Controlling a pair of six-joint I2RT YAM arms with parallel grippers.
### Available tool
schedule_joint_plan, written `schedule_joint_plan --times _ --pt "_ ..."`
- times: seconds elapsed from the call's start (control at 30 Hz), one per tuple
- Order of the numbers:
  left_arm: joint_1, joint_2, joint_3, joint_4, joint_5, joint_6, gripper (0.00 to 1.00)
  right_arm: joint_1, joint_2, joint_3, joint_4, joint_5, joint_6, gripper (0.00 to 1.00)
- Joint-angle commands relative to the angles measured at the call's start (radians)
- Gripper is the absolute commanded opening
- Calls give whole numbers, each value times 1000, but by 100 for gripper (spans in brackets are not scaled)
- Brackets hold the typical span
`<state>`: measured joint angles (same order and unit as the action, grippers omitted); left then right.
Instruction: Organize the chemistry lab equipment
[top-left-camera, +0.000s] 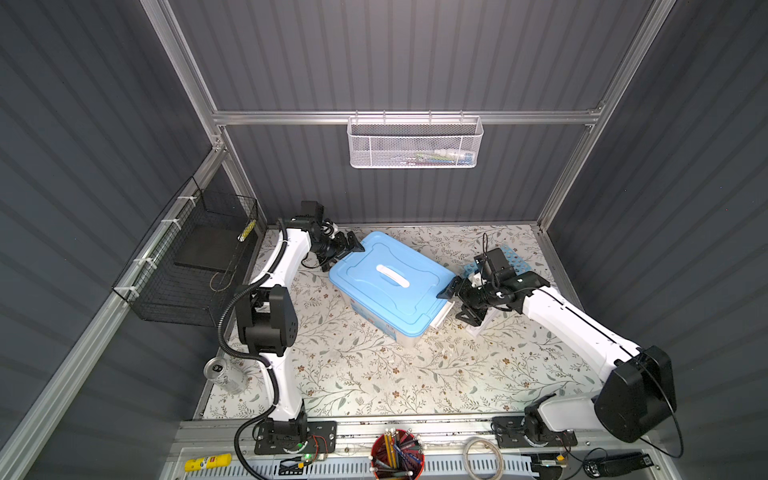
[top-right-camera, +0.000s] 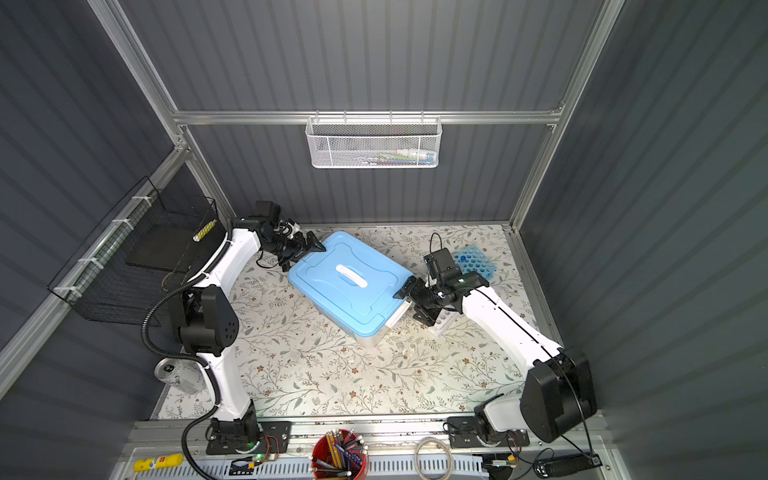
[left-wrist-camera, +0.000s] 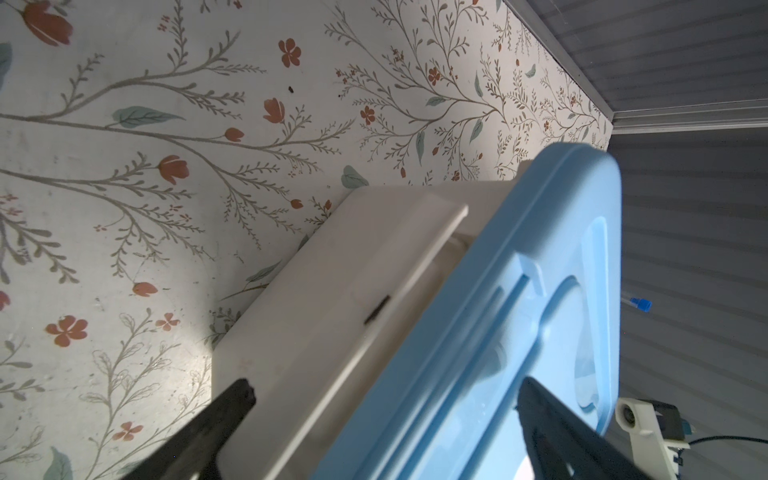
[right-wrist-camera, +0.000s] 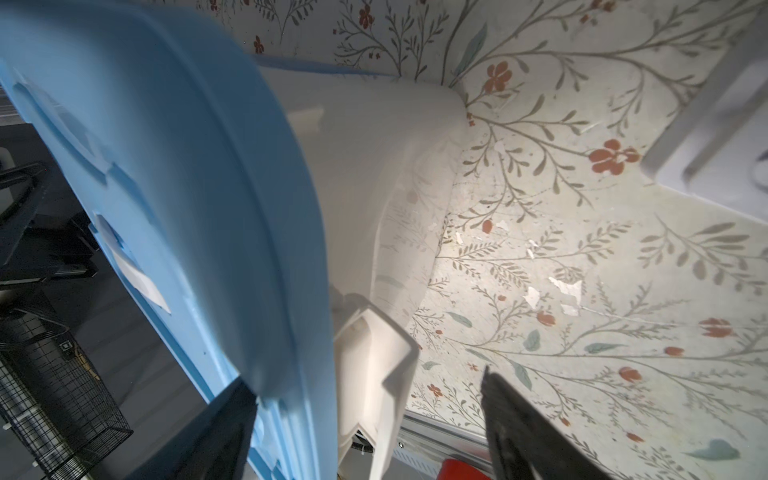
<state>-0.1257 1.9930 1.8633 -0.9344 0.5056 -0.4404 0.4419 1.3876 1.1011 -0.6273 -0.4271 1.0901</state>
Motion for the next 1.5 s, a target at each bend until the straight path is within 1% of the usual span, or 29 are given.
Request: schedule_joint_plan --times 0.0,0.17,0.27,0.33,0.5,0.63,0.77,0.87,0.93,1.03,1.1,1.17,1.2,1.3,1.47 --pt "-6 -14 1 -15 10 34 99 35 41 5 78 -28 39 84" --pt "-6 -20 -11 -19 16 63 99 77 79 42 95 -18 67 83" --pt "-5 -12 -3 -19 22 77 99 103 30 40 48 49 82 83" --pt "-5 -9 12 -29 12 88 99 103 -17 17 25 77 89 83" --pt "-5 2 14 -27 31 104 98 101 -76 -83 95 74 144 83" --pt "-5 -16 -29 -12 35 108 98 106 -27 -55 132 72 148 83" --pt "-5 -25 -62 7 43 108 98 112 74 54 88 62 100 81" --pt "-5 -34 -84 25 39 103 97 115 130 151 -18 100 63 78" --pt "-5 -39 -96 39 40 95 96 115 165 216 -122 153 34 70" --pt "-6 -47 -105 57 50 85 93 120 230 342 -297 215 -23 53" --pt "-6 -50 -105 62 47 86 89 126 276 417 -383 242 -56 46" --pt "-6 -54 -102 63 41 86 82 131 316 476 -429 255 -76 42" --pt "-6 -61 -102 66 37 85 78 132 338 510 -458 264 -86 41" --pt "-6 -78 -106 80 29 82 65 138 406 614 -542 294 -119 40" --pt "-7 -81 -83 55 35 91 62 150 520 768 -652 312 -172 42"
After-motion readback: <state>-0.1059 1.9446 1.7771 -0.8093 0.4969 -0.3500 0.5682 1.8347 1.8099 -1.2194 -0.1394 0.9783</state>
